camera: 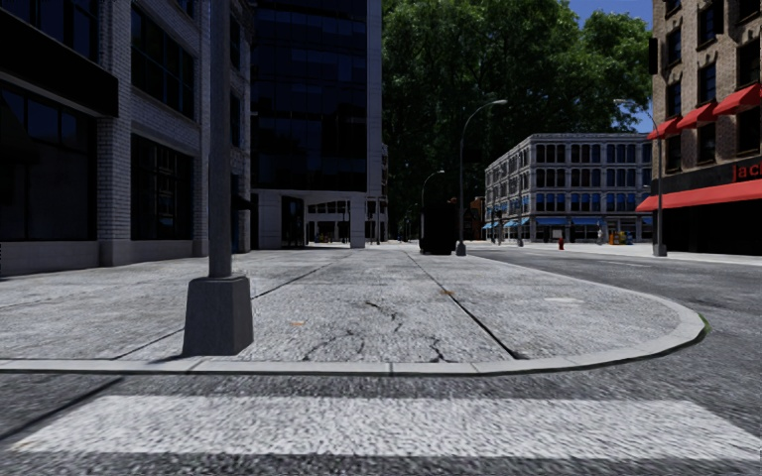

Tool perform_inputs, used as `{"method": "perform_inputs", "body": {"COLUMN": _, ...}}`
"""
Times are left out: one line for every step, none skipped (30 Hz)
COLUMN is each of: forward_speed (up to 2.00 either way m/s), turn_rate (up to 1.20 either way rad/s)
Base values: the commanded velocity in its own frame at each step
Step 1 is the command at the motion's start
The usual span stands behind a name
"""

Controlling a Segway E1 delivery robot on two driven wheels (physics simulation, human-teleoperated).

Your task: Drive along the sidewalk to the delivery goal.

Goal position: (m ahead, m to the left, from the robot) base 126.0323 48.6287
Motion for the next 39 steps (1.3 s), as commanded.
{"method": "perform_inputs", "body": {"forward_speed": 2.00, "turn_rate": 0.00}}
{"method": "perform_inputs", "body": {"forward_speed": 2.00, "turn_rate": 0.00}}
{"method": "perform_inputs", "body": {"forward_speed": 2.00, "turn_rate": 0.00}}
{"method": "perform_inputs", "body": {"forward_speed": 2.00, "turn_rate": 0.00}}
{"method": "perform_inputs", "body": {"forward_speed": 2.00, "turn_rate": 0.00}}
{"method": "perform_inputs", "body": {"forward_speed": 2.00, "turn_rate": 0.00}}
{"method": "perform_inputs", "body": {"forward_speed": 2.00, "turn_rate": 0.00}}
{"method": "perform_inputs", "body": {"forward_speed": 2.00, "turn_rate": 0.00}}
{"method": "perform_inputs", "body": {"forward_speed": 2.00, "turn_rate": 0.00}}
{"method": "perform_inputs", "body": {"forward_speed": 2.00, "turn_rate": 0.00}}
{"method": "perform_inputs", "body": {"forward_speed": 2.00, "turn_rate": 0.00}}
{"method": "perform_inputs", "body": {"forward_speed": 2.00, "turn_rate": 0.00}}
{"method": "perform_inputs", "body": {"forward_speed": 2.00, "turn_rate": 0.00}}
{"method": "perform_inputs", "body": {"forward_speed": 2.00, "turn_rate": 0.00}}
{"method": "perform_inputs", "body": {"forward_speed": 2.00, "turn_rate": 0.00}}
{"method": "perform_inputs", "body": {"forward_speed": 2.00, "turn_rate": 0.00}}
{"method": "perform_inputs", "body": {"forward_speed": 2.00, "turn_rate": 0.00}}
{"method": "perform_inputs", "body": {"forward_speed": 2.00, "turn_rate": 0.00}}
{"method": "perform_inputs", "body": {"forward_speed": 2.00, "turn_rate": 0.00}}
{"method": "perform_inputs", "body": {"forward_speed": 2.00, "turn_rate": 0.00}}
{"method": "perform_inputs", "body": {"forward_speed": 2.00, "turn_rate": 0.00}}
{"method": "perform_inputs", "body": {"forward_speed": 2.00, "turn_rate": 0.00}}
{"method": "perform_inputs", "body": {"forward_speed": 1.91, "turn_rate": 0.00}}
{"method": "perform_inputs", "body": {"forward_speed": 1.91, "turn_rate": 0.00}}
{"method": "perform_inputs", "body": {"forward_speed": 1.72, "turn_rate": 0.00}}
{"method": "perform_inputs", "body": {"forward_speed": 1.60, "turn_rate": 0.00}}
{"method": "perform_inputs", "body": {"forward_speed": 1.55, "turn_rate": 0.00}}
{"method": "perform_inputs", "body": {"forward_speed": 1.55, "turn_rate": 0.00}}
{"method": "perform_inputs", "body": {"forward_speed": 1.54, "turn_rate": 0.00}}
{"method": "perform_inputs", "body": {"forward_speed": 1.54, "turn_rate": 0.00}}
{"method": "perform_inputs", "body": {"forward_speed": 1.54, "turn_rate": 0.00}}
{"method": "perform_inputs", "body": {"forward_speed": 1.54, "turn_rate": 0.00}}
{"method": "perform_inputs", "body": {"forward_speed": 1.54, "turn_rate": 0.00}}
{"method": "perform_inputs", "body": {"forward_speed": 1.54, "turn_rate": 0.00}}
{"method": "perform_inputs", "body": {"forward_speed": 1.54, "turn_rate": 0.00}}
{"method": "perform_inputs", "body": {"forward_speed": 1.54, "turn_rate": 0.00}}
{"method": "perform_inputs", "body": {"forward_speed": 1.54, "turn_rate": 0.00}}
{"method": "perform_inputs", "body": {"forward_speed": 1.54, "turn_rate": 0.00}}
{"method": "perform_inputs", "body": {"forward_speed": 1.54, "turn_rate": 0.00}}
